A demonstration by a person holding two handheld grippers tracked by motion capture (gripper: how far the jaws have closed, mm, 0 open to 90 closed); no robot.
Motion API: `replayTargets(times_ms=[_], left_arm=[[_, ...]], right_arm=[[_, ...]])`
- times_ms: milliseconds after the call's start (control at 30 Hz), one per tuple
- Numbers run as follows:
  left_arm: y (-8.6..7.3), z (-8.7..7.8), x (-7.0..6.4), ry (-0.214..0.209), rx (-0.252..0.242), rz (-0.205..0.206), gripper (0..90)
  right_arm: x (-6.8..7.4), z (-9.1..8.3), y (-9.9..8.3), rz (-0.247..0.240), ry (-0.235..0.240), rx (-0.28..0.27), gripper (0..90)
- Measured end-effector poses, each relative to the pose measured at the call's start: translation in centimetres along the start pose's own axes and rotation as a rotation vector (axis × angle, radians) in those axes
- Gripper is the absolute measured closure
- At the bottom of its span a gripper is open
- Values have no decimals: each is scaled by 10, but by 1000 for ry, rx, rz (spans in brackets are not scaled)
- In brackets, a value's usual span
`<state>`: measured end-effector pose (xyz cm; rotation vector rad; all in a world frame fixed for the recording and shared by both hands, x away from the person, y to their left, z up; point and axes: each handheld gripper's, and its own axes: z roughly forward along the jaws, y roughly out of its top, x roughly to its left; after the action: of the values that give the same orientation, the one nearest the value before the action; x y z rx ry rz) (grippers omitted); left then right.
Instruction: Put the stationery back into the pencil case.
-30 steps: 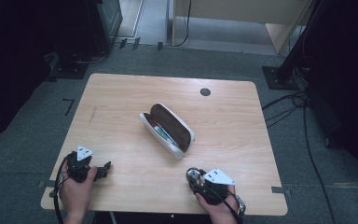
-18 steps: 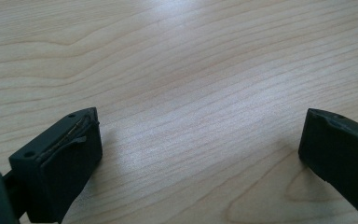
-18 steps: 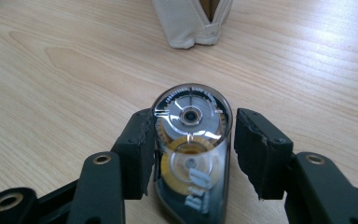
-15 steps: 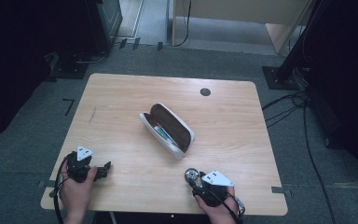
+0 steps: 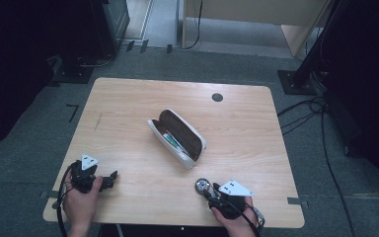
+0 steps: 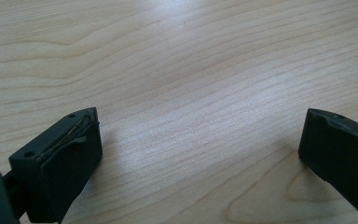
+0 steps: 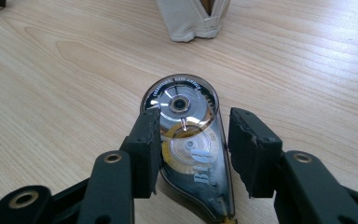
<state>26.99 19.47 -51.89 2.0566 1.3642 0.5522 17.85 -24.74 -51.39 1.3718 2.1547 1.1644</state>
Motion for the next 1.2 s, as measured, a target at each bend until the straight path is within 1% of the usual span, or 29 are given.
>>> replayTargets(times_ms=[167, 267, 367, 467, 500, 633, 667, 700, 733, 767, 833, 900, 933, 1000, 1033, 1067, 1167, 1200], left_arm=[[0, 0, 0, -1, 0, 0, 0], [0, 0, 0, 0, 0, 0, 0], [0, 0, 0, 0, 0, 0, 0], [0, 0, 0, 0, -1, 0, 0], [0, 0, 0, 0, -1, 0, 0], [0, 0, 0, 0, 0, 0, 0], [0, 0, 0, 0, -1, 0, 0], [0, 0, 0, -1, 0, 0, 0], [0, 0, 0, 0, 0, 0, 0], [0, 0, 0, 0, 0, 0, 0], [0, 0, 0, -1, -1, 0, 0], [0, 0, 0, 0, 0, 0, 0], [0, 0, 0, 0, 0, 0, 0], [0, 0, 0, 0, 0, 0, 0], [0, 0, 0, 0, 0, 0, 0], [0, 0, 0, 0, 0, 0, 0], [0, 0, 0, 0, -1, 0, 0], [0, 0, -1, -1, -5, -2, 0]], right_arm=[[-1, 1, -2, -13, -4, 13, 553], [-1, 2, -3, -13, 4, 5, 560], [0, 2, -4, -32, 11, -2, 573], [-3, 1, -4, -23, 30, -3, 593], [-3, 1, -4, -14, 31, -3, 594], [-3, 0, -6, -17, 26, -13, 595], [-2, 0, -6, -14, 33, -16, 607], [-2, 0, -5, -11, 37, -25, 744], [-3, -3, -5, -13, 27, -40, 827], [-3, -5, -5, 6, 15, -51, 842], [-5, -3, -5, 7, 11, -39, 823], [-5, -1, -7, 2, 17, -24, 767], [-4, -1, -7, 1, 18, -30, 741], [0, -2, -6, 17, 30, -46, 681], [2, -2, -5, 14, 32, -57, 644], [5, -2, -4, 8, 36, -63, 618], [15, 2, 0, -27, 59, -53, 544], [18, 4, 1, -30, 69, -47, 531]])
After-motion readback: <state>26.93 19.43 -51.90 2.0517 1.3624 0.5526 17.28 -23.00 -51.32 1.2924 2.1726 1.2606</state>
